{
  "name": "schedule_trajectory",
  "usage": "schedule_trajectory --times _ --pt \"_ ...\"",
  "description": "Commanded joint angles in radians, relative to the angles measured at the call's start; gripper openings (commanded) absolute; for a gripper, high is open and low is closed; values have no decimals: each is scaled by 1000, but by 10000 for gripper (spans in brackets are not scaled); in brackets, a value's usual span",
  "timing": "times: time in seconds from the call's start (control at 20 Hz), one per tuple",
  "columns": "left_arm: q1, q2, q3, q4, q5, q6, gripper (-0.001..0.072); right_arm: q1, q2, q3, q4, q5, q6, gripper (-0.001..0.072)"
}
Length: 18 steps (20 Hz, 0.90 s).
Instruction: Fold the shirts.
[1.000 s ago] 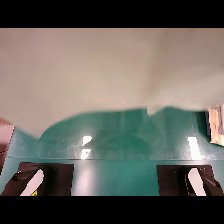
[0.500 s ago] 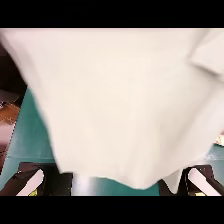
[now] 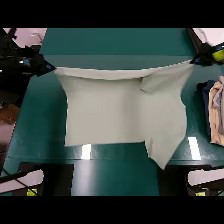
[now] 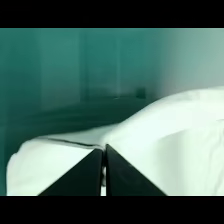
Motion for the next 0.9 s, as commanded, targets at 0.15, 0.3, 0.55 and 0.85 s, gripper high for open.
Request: schedule_trajectory --times 0.15,0.3,0.55,0.85 --pt "-38 -201 24 -214 235 223 23 48 -126 2 -74 -401 4 13" --pt "-89 -219 44 -198 308 255 23 45 -126 1 -77 -436 1 13" --pt "-102 -219 46 11 222 235 23 77 -123 -12 -270 -229 -2 12" --pt "-102 -220 -5 225 60 112 23 84 -8 -341 -309 -223 2 13"
